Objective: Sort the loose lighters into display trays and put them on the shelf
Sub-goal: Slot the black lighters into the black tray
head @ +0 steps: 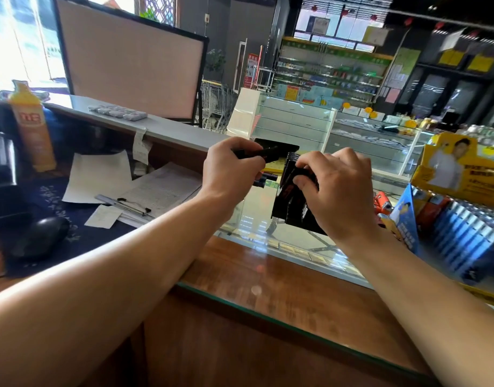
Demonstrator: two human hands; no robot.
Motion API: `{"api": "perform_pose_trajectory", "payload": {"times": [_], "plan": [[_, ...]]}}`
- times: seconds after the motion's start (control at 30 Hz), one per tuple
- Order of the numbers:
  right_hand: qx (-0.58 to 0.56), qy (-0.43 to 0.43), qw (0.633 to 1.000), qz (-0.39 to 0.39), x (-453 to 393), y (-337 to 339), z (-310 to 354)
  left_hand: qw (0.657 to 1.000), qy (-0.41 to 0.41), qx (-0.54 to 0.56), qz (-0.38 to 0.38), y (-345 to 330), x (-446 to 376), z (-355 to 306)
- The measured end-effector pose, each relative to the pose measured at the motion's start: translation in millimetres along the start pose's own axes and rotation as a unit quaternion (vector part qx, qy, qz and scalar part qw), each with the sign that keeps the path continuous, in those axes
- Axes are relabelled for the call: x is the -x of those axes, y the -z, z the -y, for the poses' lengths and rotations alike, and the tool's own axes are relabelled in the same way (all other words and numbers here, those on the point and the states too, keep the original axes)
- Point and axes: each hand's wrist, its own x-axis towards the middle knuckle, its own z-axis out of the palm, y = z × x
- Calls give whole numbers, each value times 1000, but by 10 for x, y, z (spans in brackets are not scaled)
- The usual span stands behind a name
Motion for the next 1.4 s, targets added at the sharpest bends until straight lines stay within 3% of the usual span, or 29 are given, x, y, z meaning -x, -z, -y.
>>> {"api": "perform_pose_trajectory", "payload": {"times": [0.2, 0.47, 0.67, 0.87, 1.0, 1.13, 1.4], "plan": [[42, -3, 999, -1, 19, -56, 10, 1000, -6, -5, 7, -6, 16, -7], [10, -50, 992, 115, 40, -37, 2, 998, -23, 48, 34, -21, 71, -70], [-12, -80, 986, 145, 33, 17, -13, 992, -37, 102, 64, -23, 87, -76], [-218, -118, 967, 56, -27, 174, 51, 983, -45, 119, 132, -36, 107, -53], [-229, -106, 968, 0, -25, 200, 57, 981, -50, 103, 154, -70, 132, -51], [-261, -167, 950, -31, -21, 210, -47, 985, -51, 84, 139, -55, 115, -47], [-297, -207, 931, -41, 2, 223, -91, 983, -145, -19, 112, -59, 90, 14]]}}
